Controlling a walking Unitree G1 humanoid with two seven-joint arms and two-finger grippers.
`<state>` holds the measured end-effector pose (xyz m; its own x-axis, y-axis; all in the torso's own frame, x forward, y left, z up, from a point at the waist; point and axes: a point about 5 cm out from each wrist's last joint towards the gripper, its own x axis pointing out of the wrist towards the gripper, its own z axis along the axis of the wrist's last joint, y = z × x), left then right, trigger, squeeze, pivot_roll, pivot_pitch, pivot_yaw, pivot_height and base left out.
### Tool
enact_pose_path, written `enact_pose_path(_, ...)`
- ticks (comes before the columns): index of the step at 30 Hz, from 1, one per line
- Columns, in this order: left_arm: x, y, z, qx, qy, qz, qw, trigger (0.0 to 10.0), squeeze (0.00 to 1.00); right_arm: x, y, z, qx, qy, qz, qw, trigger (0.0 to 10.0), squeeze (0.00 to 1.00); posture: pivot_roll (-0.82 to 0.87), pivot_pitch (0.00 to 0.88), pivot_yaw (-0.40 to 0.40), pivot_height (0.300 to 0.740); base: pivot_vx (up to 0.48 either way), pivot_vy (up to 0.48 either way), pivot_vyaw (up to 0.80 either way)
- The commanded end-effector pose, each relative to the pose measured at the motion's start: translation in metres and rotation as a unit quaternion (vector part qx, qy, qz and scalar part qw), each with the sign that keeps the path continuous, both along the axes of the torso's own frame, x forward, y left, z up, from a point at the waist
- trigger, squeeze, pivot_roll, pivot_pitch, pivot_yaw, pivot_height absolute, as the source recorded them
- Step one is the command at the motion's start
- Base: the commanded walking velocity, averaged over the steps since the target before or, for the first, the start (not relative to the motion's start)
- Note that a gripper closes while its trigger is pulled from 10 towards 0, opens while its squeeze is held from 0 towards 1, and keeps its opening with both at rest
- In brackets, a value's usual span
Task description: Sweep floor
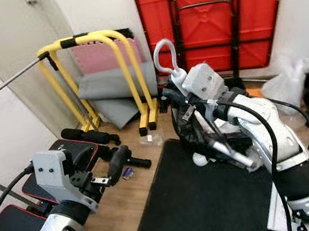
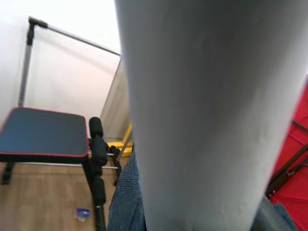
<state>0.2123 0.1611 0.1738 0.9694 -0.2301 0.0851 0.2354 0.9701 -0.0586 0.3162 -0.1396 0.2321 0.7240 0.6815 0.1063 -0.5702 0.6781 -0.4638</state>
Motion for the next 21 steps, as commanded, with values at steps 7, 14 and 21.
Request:
enact_pose_path(7, -0.006, -0.003, -0.001, -0.004, 0.007, -0.022, 1.0, 10.0, 0.0, -0.005, 0.0, 0.005, -0.096, -0.055, 0.05, 0.993, 10.0, 0.0, -0.09, 0.039, -0.011, 0.74, 0.391, 0.0, 0.0)
enact_pose_path(14, -0.012, -0.009, 0.0, 0.001, 0.014, -0.044, 0.999, 10.0, 0.0, -0.015, -0.005, -0.01, -0.117, 0.018, 0.109, 0.987, 10.0, 0.0, -0.09, 0.065, -0.012, 0.74, 0.162, 0.0, 0.0)
enact_pose_path(21, -0.02, -0.013, 0.0, -0.003, 0.027, -0.069, 0.997, 10.0, 0.0, -0.026, -0.001, -0.006, -0.069, 0.055, 0.163, 0.983, 10.0, 0.0, -0.08, 0.091, -0.006, 0.74, 0.0, 0.0, 0.0)
